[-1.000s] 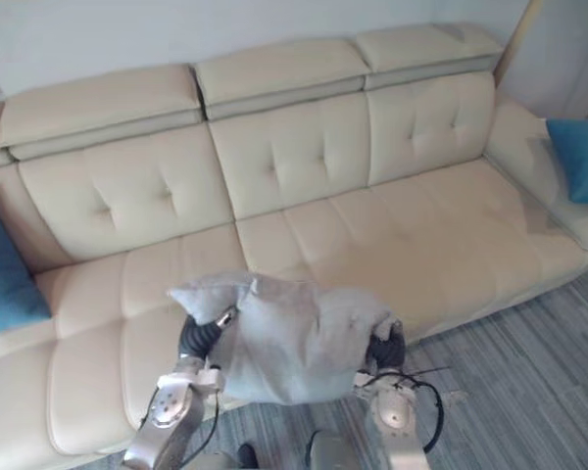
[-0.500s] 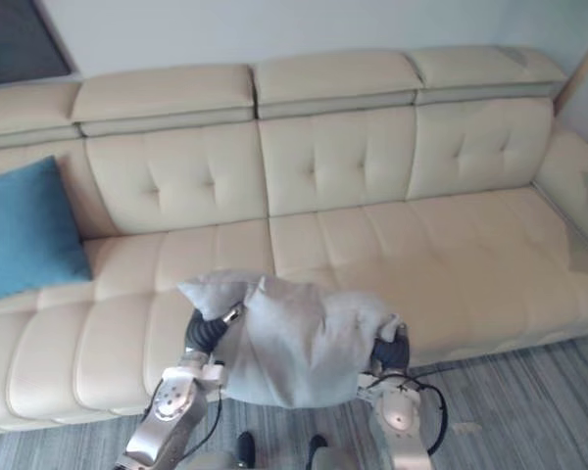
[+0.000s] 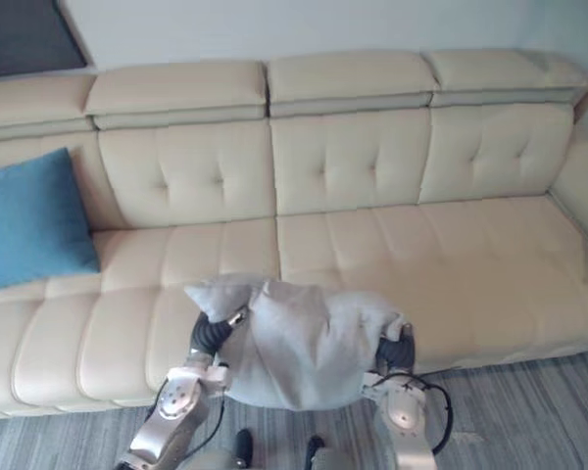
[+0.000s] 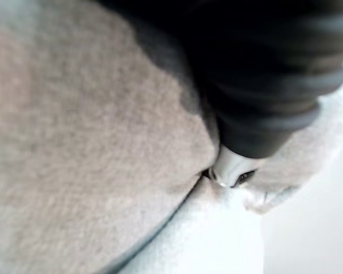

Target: Pick up cushions and gather them together orderly.

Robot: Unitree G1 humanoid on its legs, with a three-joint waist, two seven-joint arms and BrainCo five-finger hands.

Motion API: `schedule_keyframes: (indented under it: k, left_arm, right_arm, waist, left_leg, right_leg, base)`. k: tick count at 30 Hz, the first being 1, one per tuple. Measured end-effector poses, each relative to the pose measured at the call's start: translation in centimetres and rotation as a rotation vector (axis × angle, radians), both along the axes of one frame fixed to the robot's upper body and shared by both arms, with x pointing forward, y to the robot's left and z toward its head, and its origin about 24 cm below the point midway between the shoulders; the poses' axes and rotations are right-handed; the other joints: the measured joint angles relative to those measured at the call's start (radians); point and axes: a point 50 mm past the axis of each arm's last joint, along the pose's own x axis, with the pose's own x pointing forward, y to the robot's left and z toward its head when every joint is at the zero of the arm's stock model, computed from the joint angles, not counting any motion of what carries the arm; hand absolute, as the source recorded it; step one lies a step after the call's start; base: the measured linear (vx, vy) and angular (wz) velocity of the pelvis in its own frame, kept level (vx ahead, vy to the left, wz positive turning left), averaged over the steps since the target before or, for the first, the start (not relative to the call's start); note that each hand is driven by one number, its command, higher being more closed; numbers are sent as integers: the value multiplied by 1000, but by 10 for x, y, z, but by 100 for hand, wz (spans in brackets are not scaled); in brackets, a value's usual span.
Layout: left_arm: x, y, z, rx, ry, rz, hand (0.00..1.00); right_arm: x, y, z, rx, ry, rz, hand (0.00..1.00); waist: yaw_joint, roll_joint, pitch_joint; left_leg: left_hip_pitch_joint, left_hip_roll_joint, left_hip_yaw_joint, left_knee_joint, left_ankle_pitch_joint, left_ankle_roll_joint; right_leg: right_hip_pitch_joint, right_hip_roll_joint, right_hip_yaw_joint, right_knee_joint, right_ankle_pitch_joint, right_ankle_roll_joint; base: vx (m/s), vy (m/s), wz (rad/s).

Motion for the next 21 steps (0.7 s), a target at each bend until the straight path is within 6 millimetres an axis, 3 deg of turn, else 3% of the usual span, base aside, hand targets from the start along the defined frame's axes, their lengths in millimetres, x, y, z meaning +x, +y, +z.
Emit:
schedule_keyframes:
  k: [2,3,5,8,9,11,13,17,19,21]
  left_arm:
    - [1,3,0,13,-1,1,100]
    - [1,5,0,14,0,9,100]
    - [3,6,1,15,-8,14,100]
    - [7,10,5,26,-26,17,100]
    - [8,7,3,18,-16,17,100]
    - [8,2,2,0,-11,14,100]
    - [9,-1,3,-16,-14,13,100]
    - [9,-7,5,-49,-13,21,100]
    - [10,-6,6,-54,-20,27,100]
    - [14,-9,10,-59,-38,13,100]
  right_arm:
    - [0,1,-8,-2,36,4,100]
    - [-1,3,-10,-1,51,16,100]
    - [-1,5,-12,-11,59,30,100]
    - [3,5,-9,-24,48,41,100]
    - [6,3,-7,-37,42,44,100]
    - [12,-5,0,-76,22,52,100]
    - [13,-6,1,-74,16,43,100]
    - [8,-9,7,-74,-9,34,100]
    - [9,-8,17,-76,-52,31,100]
    - [11,-13,26,-82,-96,11,100]
  waist:
    - [-7,6,8]
    - [-12,7,16]
    - [-13,7,17]
    - [-22,-49,7]
    - [-28,-29,15]
    - [-24,20,16]
    - [-27,38,18]
    - [-14,40,21]
    - [-8,39,20]
    - [-10,41,19]
  left_leg:
    - [26,19,3,12,-13,6]
    - [43,34,3,13,-24,0]
    - [43,48,-6,12,-30,-11]
    - [16,37,-42,27,-40,-46]
    - [4,54,-72,56,-55,-69]
    - [-3,101,-88,54,-57,-94]
    - [-11,132,-106,87,-55,-100]
    - [-94,173,-87,311,-49,-91]
    - [-102,181,-39,317,-28,-63]
    - [-86,169,28,223,-16,-53]
  right_leg:
    - [-80,1,-1,153,21,-2]
    - [-98,-2,-7,179,-4,-35]
    - [-112,-12,6,98,-13,-26]
    - [-74,-34,58,-163,93,-17]
    - [-74,-22,34,-154,126,-37]
    - [-76,15,-6,-137,112,-59]
    - [-49,38,-56,-129,82,-86]
    - [23,50,-128,-134,66,-111]
    - [48,42,-143,-149,65,-110]
    - [47,22,-163,-185,66,-109]
  base:
    - [42,12,-21]
    - [92,-12,-5]
    - [86,-71,6]
    - [164,-214,35]
    - [201,-261,37]
    - [232,-246,23]
    - [182,-169,41]
    - [140,-165,49]
    - [59,-58,29]
    - [9,11,43]
